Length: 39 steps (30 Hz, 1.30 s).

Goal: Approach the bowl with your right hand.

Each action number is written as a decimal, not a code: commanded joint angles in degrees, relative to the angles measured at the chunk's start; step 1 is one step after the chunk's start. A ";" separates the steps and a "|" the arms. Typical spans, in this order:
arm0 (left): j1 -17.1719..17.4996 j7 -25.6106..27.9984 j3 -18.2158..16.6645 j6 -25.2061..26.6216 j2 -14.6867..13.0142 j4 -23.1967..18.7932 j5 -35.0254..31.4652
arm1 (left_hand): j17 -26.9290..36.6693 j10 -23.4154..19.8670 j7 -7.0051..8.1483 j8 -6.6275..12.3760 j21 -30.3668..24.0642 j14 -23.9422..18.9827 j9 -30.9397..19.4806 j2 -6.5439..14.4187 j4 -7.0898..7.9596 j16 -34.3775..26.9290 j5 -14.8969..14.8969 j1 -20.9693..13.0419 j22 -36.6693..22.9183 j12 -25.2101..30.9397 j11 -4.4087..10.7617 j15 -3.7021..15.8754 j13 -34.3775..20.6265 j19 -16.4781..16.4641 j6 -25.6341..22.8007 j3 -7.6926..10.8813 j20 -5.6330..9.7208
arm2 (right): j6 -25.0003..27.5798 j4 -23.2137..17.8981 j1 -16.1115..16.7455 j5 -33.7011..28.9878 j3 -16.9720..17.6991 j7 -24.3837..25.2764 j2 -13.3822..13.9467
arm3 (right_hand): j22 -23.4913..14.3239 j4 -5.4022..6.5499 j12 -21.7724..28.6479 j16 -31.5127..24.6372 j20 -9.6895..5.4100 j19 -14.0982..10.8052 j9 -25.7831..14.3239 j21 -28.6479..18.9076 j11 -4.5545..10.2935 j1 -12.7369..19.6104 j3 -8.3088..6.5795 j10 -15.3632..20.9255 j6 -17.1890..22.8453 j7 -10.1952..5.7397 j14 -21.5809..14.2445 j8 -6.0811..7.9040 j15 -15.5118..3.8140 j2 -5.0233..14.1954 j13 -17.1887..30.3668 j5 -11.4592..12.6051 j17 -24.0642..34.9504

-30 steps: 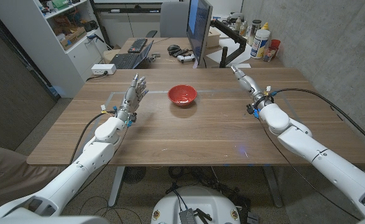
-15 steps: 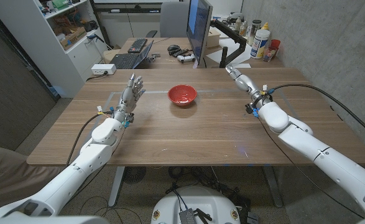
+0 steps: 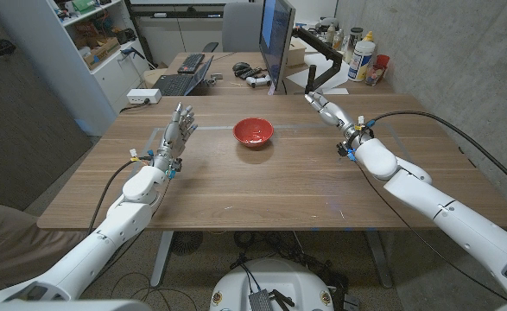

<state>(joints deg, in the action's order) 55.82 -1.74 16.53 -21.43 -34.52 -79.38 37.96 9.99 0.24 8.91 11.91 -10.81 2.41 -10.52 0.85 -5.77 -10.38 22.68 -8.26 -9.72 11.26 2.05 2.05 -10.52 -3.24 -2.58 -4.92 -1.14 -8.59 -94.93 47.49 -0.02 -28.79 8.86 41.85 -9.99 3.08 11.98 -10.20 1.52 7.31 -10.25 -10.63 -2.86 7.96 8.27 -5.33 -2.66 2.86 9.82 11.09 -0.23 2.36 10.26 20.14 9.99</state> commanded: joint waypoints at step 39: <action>1.78 1.93 -1.33 0.38 -2.28 -4.14 -1.83 | 0.28 -0.12 -0.25 -0.42 -0.23 0.46 -0.12 0.10 -0.14 -0.27 0.28 -0.98 -0.33 0.20 0.25 1.07 -0.08 -0.02 -0.29 -0.67 0.18 | -0.41 -3.61 -3.37 -12.22 -4.30 -6.29 2.55 | -0.25 -0.45 0.26 -0.02 -1.78 1.12 -0.21 -0.26 -0.07 0.26 0.30 0.85 0.64 0.65 3.38 0.22 -0.29 0.27 0.22 0.60 0.16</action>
<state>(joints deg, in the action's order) 58.85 1.17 15.01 -20.73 -36.50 -84.07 36.79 9.99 0.24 8.61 11.65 -10.81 2.41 -10.52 1.07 -5.77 -10.38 22.68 -8.49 -9.72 11.25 2.05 2.05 -10.51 -3.24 -2.88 -5.40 -1.14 -9.24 -98.03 45.42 -9.01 -31.58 4.73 44.03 -9.99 2.84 11.98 -10.20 -0.32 7.94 -10.25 -10.63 -2.77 7.96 8.52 -4.81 -2.45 3.07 9.82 11.09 -0.22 2.36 10.25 20.37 9.99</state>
